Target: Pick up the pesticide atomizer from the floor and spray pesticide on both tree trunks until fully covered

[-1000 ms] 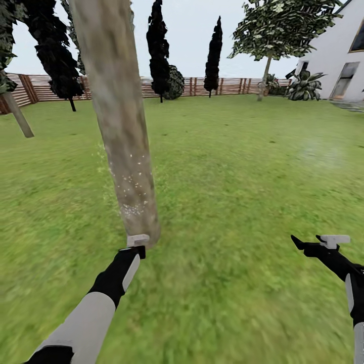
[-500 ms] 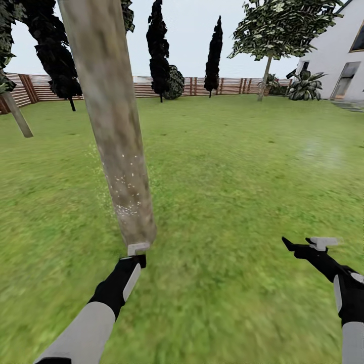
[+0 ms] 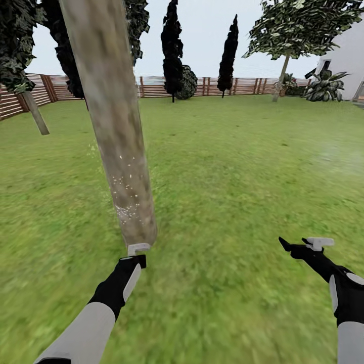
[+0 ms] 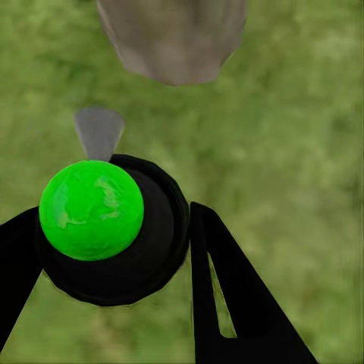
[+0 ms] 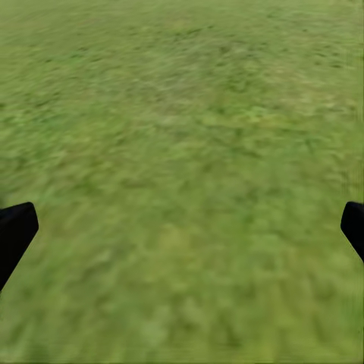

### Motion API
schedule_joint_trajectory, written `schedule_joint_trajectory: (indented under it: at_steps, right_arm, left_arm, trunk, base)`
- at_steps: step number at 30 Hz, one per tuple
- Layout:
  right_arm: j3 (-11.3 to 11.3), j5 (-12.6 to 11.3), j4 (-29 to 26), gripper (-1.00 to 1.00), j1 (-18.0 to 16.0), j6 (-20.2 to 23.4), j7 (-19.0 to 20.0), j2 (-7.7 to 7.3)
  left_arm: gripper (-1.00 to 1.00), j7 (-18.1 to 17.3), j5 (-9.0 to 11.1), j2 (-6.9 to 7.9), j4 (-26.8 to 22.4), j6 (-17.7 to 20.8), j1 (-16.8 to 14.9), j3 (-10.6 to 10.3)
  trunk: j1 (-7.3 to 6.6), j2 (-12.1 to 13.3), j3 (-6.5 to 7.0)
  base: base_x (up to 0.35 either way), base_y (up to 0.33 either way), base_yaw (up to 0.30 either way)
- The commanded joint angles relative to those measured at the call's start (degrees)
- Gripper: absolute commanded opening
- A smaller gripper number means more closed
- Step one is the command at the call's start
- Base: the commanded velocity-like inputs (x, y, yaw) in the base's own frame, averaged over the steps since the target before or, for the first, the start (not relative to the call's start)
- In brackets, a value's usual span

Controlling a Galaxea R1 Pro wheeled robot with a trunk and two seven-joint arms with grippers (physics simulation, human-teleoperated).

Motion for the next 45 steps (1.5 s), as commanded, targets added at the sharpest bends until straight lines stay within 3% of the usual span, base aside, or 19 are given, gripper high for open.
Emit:
schedule_joint_trajectory:
  at_steps: [1, 17, 29, 35, 39, 45]
  right_arm:
    - [0.00, 0.00, -0.02, 1.00, 0.00, -0.04, 0.00, 0.00]
    - [0.00, 0.00, 0.11, 1.00, 0.00, -0.02, 0.00, 0.00]
    - [0.00, 0.00, -0.06, 1.00, 0.00, -0.09, -0.09, 0.00]
    - [0.00, 0.00, 0.03, 1.00, 0.00, -0.16, -0.10, 0.00]
    - [0.00, 0.00, 0.03, 1.00, 0.00, -0.16, -0.09, 0.00]
    - [0.00, 0.00, -0.07, 1.00, 0.00, -0.09, -0.09, 0.00]
  left_arm:
    - [-1.00, 0.01, -0.02, -0.02, 0.00, 0.00, 0.00, 0.00]
    - [-1.00, 0.02, -0.01, -0.06, -0.01, 0.00, 0.00, 0.07]
    - [-1.00, 0.09, -0.01, -0.07, 0.00, 0.00, 0.00, 0.08]
    - [-1.00, -0.02, 0.12, -0.07, 0.00, -0.19, 0.02, 0.23]
    - [-1.00, -0.14, 0.35, -0.07, 0.08, -10.28, 0.32, 0.19]
    - [-1.00, -0.09, 0.42, -0.20, 0.13, -11.87, 0.44, 0.17]
  trunk:
    - [0.00, 0.00, 0.00]
    - [0.00, 0.00, 0.00]
    - [0.00, 0.00, 0.00]
    - [0.00, 0.00, 0.00]
    - [0.00, 0.00, 0.00]
    - [0.00, 0.00, 0.00]
  base:
    - [0.207, -0.211, 0.051]
    - [0.122, -0.247, 0.193]
    - [0.122, -0.259, 0.016]
    - [0.098, -0.265, 0.240]
    - [0.095, -0.265, 0.277]
    - [0.095, -0.265, 0.277]
